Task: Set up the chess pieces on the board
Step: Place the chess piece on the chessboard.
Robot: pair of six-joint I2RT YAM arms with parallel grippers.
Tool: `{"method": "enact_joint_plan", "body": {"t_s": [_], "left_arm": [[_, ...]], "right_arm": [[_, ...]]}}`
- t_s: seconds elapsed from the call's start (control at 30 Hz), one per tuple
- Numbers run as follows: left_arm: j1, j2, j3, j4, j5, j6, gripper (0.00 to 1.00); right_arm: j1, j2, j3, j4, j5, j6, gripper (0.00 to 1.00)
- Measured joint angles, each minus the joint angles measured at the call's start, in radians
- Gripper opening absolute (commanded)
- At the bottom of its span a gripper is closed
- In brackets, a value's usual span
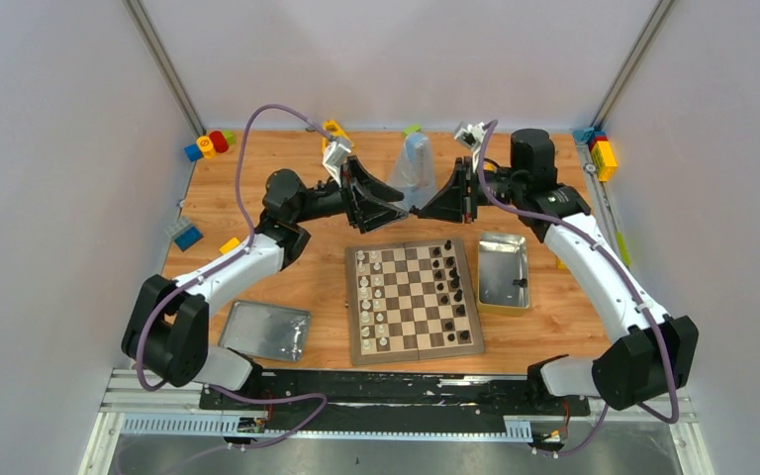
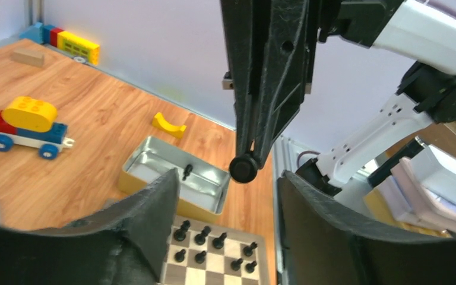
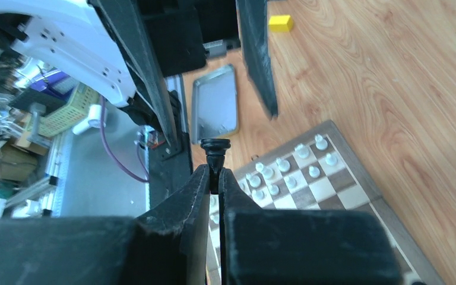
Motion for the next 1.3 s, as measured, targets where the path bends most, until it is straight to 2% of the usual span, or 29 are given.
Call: {"method": "enact_joint_plan", "body": {"t_s": [0.07, 0.13, 0.37, 0.6, 0.73, 0.87, 1.3], "left_arm": [[0.016, -0.021, -0.001, -0.047, 0.015, 0.035, 0.92], [0.046, -0.048, -0.003, -0.084, 0.027, 0.071, 0.99], [0.228, -0.163, 0.003, -0.321, 0.033, 0.226, 1.00], [0.268, -0.199, 0.117, -0.731, -0.060, 0.492, 1.00], [0.269, -0.226, 0.151, -0.891, -0.129, 0.602, 1.00], [0.270, -0.241, 0.164, -0.985, -0.182, 0.674, 1.00], [0.270, -0.261, 0.189, -1.196, -0.342, 0.803, 1.00]], "right_arm": [[-0.006, -0.028, 0.002, -0.092, 0.019, -0.088, 0.00], [-0.011, -0.063, 0.004, -0.212, 0.050, -0.198, 0.00], [-0.012, -0.145, 0.006, -0.619, 0.251, -0.562, 0.00], [0.069, -0.117, -0.008, -0.904, 0.571, -0.760, 0.00], [0.152, -0.084, -0.012, -0.995, 0.714, -0.790, 0.00], [0.224, -0.038, -0.026, -1.040, 0.813, -0.797, 0.00], [0.378, 0.133, -0.086, -1.051, 0.939, -0.785, 0.00]]}}
